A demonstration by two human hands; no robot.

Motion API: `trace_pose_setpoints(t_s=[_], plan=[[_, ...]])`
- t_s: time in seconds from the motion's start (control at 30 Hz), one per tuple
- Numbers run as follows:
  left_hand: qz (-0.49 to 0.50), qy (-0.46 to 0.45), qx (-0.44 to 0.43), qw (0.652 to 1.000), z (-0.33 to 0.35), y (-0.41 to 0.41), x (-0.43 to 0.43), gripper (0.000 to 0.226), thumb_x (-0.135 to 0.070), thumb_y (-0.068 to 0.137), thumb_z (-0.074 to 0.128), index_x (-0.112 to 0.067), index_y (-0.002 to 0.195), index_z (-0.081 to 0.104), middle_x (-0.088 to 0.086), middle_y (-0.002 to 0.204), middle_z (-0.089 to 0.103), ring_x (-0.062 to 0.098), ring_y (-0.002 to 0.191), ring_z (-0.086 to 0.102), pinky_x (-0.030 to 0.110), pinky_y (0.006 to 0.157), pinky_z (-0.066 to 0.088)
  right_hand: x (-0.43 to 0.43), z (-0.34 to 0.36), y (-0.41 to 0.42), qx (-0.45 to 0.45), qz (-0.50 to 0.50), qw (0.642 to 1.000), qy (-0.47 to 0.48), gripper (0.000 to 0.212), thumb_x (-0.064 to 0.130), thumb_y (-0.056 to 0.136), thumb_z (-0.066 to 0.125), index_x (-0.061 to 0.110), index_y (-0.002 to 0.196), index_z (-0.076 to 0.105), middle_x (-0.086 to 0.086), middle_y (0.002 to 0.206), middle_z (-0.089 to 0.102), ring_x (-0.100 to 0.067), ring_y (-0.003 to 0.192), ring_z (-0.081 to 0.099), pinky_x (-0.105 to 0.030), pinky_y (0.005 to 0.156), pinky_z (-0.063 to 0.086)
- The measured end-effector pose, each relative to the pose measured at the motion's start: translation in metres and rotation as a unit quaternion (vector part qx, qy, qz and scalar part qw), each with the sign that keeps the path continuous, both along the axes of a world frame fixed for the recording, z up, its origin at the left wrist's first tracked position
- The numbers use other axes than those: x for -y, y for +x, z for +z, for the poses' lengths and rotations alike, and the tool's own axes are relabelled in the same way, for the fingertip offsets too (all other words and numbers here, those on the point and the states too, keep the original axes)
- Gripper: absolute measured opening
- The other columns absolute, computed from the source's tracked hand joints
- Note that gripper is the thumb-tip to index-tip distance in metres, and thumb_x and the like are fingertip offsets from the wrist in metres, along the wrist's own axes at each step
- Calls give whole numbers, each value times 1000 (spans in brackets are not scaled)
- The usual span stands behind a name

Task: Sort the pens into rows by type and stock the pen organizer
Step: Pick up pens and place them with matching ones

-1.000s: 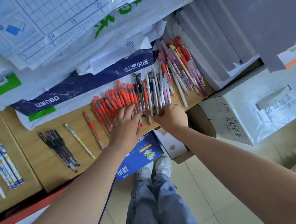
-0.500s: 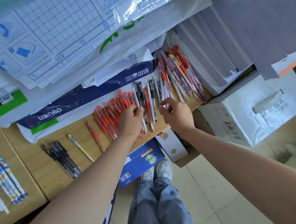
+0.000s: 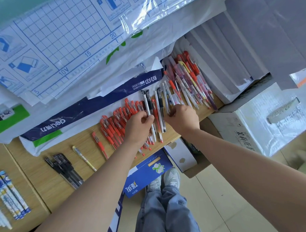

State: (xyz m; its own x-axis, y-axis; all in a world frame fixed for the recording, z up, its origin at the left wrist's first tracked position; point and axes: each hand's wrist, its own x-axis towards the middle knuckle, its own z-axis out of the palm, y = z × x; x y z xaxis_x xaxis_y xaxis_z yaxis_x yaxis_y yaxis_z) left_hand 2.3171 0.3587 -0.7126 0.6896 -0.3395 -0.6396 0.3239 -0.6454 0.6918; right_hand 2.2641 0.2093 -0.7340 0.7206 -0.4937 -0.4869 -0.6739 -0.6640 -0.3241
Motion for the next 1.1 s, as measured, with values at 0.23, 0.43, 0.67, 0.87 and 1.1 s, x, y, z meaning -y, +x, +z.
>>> trace_pose_setpoints(t_s=[0.23,0.43,0.67,0.87,1.1], plan=[[81,-61,-58,993,5,0,16,20,-20,95,57,-4,87,66,15,81,70,28,71,69,34,59,59,-1,19,-17,86,109,976,170,21,33,78,59,13,71,54,5,55,49,-16,52,45,-37,54,47],[55,-60,-83,993,6,-3,17,23,-18,95,57,3,92,64,21,85,67,23,66,66,28,57,57,13,23,-24,50,150,970,183,31,43,91,55,17,74,56,6,58,51,-12,51,46,-26,51,41],[31,-27,-61,997,1,-3,8,20,-21,98,52,-7,86,59,0,70,57,23,60,64,25,54,50,27,2,-31,-16,23,999,15,14,30,90,57,17,95,55,-3,78,65,-23,67,61,-34,58,54],[6,28,-45,999,-3,-3,-2,33,-28,98,50,1,83,50,6,69,53,21,58,68,25,47,37,12,-4,-27,41,9,999,31,8,24,89,61,18,90,55,5,68,58,-16,61,56,-23,50,39],[12,36,-41,998,-3,-3,-10,31,-27,98,50,-11,72,45,-2,62,48,22,58,68,23,45,35,-9,-4,-15,6,106,994,37,13,24,87,61,15,95,58,0,75,63,-22,69,62,-36,58,55]])
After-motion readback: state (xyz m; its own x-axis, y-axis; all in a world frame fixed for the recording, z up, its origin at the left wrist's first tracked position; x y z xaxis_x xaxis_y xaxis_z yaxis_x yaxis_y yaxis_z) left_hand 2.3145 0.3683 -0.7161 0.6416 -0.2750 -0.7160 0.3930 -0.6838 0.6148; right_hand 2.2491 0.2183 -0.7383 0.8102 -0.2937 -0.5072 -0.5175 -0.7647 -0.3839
